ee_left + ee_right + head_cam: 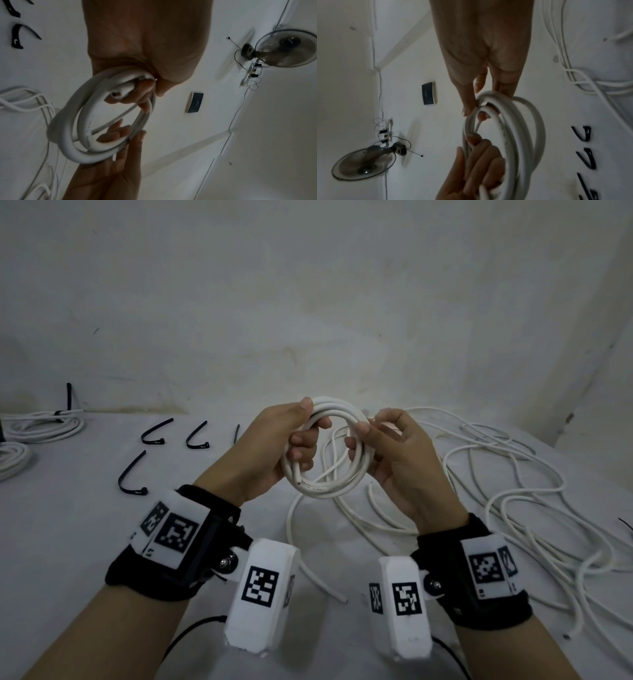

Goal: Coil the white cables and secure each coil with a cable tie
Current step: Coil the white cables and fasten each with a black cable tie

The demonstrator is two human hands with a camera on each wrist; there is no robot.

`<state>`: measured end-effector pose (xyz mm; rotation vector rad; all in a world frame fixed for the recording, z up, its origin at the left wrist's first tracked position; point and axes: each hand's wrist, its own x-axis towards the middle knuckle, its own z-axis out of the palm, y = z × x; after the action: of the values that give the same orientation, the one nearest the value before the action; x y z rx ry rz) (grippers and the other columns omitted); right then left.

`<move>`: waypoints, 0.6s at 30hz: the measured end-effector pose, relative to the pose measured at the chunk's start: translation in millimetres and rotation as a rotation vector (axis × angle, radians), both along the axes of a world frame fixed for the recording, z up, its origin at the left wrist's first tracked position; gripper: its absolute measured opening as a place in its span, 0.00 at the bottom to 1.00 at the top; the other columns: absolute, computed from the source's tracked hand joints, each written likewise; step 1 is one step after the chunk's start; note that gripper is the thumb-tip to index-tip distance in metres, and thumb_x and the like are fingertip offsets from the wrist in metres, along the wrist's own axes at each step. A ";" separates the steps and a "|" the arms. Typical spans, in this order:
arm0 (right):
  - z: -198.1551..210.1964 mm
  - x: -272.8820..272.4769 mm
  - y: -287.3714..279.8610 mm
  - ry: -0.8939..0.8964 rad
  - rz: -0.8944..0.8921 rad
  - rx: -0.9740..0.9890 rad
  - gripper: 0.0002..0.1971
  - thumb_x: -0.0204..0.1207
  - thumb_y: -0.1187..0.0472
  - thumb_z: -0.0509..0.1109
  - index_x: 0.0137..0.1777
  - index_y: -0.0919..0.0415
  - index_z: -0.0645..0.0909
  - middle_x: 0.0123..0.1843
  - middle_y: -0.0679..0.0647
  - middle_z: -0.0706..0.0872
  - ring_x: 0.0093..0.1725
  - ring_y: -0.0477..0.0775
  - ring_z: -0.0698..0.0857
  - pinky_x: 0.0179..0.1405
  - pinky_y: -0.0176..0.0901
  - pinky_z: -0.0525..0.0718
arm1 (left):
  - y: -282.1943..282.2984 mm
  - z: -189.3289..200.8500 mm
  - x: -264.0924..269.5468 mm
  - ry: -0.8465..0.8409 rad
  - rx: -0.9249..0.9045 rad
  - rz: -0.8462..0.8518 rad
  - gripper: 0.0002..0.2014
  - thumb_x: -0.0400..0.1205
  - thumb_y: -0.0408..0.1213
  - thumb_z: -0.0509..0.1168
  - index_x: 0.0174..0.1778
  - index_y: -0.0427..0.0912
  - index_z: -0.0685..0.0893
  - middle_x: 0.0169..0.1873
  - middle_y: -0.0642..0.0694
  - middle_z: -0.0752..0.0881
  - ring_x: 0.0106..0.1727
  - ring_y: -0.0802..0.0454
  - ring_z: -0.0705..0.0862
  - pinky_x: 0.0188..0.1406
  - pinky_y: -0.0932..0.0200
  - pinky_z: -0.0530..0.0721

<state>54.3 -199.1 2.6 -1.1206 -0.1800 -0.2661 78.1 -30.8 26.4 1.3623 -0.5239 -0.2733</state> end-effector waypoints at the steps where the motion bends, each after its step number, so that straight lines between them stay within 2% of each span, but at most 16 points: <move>1: 1.2 -0.3 -0.9 0.023 0.032 0.007 0.18 0.62 0.65 0.74 0.53 0.61 0.77 0.41 0.58 0.86 0.33 0.51 0.88 0.32 0.40 0.86 | 1.3 0.9 0.0 0.012 -0.008 -0.030 0.19 0.89 0.44 0.48 0.42 0.37 0.78 0.21 0.54 0.63 0.20 0.60 0.62 0.23 0.66 0.67; 2: 1.9 -0.3 -1.8 0.048 0.063 -0.013 0.21 0.63 0.62 0.74 0.58 0.61 0.78 0.43 0.58 0.86 0.32 0.49 0.86 0.33 0.38 0.85 | 2.5 1.5 0.0 0.026 -0.017 -0.057 0.19 0.88 0.44 0.48 0.42 0.37 0.78 0.21 0.54 0.63 0.19 0.60 0.62 0.23 0.66 0.68; 3: 2.1 -0.4 -2.7 0.069 0.090 -0.069 0.21 0.66 0.60 0.75 0.60 0.60 0.80 0.45 0.58 0.85 0.33 0.48 0.84 0.33 0.38 0.84 | 3.7 1.9 0.2 0.042 -0.025 -0.078 0.19 0.88 0.44 0.48 0.42 0.37 0.78 0.21 0.54 0.63 0.19 0.60 0.62 0.23 0.66 0.68; 6: 3.2 -3.3 -6.5 0.029 -0.008 -0.481 0.08 0.75 0.51 0.72 0.51 0.49 0.87 0.48 0.51 0.87 0.37 0.45 0.80 0.37 0.37 0.76 | 6.9 2.1 1.3 0.077 -0.026 -0.100 0.19 0.87 0.45 0.48 0.42 0.38 0.78 0.22 0.53 0.62 0.19 0.60 0.62 0.22 0.67 0.68; 8: 2.0 -3.3 -8.3 -0.056 -0.077 -0.588 0.08 0.77 0.50 0.69 0.52 0.49 0.86 0.43 0.48 0.89 0.41 0.41 0.84 0.40 0.34 0.77 | 7.5 1.7 1.8 0.076 -0.019 -0.095 0.19 0.88 0.45 0.48 0.42 0.37 0.78 0.22 0.53 0.63 0.19 0.60 0.62 0.22 0.67 0.69; 10: 0.1 -2.4 -5.0 -0.079 -0.067 -0.498 0.10 0.77 0.53 0.67 0.54 0.55 0.85 0.37 0.50 0.88 0.42 0.45 0.87 0.44 0.41 0.81 | 6.2 0.9 1.8 0.062 -0.019 -0.077 0.19 0.88 0.44 0.48 0.43 0.37 0.78 0.22 0.53 0.63 0.19 0.60 0.63 0.23 0.66 0.69; 11: -0.8 -3.0 -1.2 -0.076 -0.040 -0.413 0.09 0.79 0.56 0.66 0.54 0.58 0.84 0.35 0.51 0.87 0.39 0.48 0.88 0.42 0.43 0.84 | 5.2 0.7 1.5 0.057 -0.019 -0.065 0.19 0.88 0.44 0.48 0.43 0.37 0.78 0.22 0.53 0.63 0.20 0.60 0.63 0.24 0.66 0.69; 13: -2.0 -3.8 7.4 -0.080 0.021 -0.249 0.08 0.82 0.62 0.62 0.53 0.62 0.82 0.32 0.52 0.85 0.30 0.50 0.87 0.32 0.40 0.85 | 4.9 0.9 1.4 0.045 -0.010 -0.038 0.19 0.89 0.44 0.47 0.43 0.37 0.79 0.21 0.53 0.64 0.20 0.59 0.64 0.24 0.66 0.70; 15: -1.9 -4.3 11.5 -0.087 0.062 -0.173 0.09 0.79 0.60 0.63 0.53 0.62 0.82 0.30 0.52 0.84 0.24 0.48 0.83 0.24 0.37 0.82 | 6.3 1.9 1.9 0.023 0.012 -0.013 0.20 0.89 0.44 0.47 0.43 0.37 0.80 0.21 0.53 0.66 0.21 0.59 0.65 0.25 0.66 0.72; 18: -1.8 -3.7 12.7 -0.097 0.070 -0.164 0.13 0.73 0.56 0.65 0.54 0.61 0.81 0.31 0.51 0.84 0.23 0.47 0.82 0.22 0.36 0.81 | 7.2 3.4 1.2 0.005 0.044 0.011 0.20 0.89 0.43 0.47 0.44 0.38 0.80 0.22 0.53 0.67 0.22 0.58 0.67 0.26 0.65 0.72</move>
<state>50.6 -186.4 0.8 -1.2616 -0.3315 -0.2469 79.3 -23.5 29.8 1.4064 -0.5082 -0.2807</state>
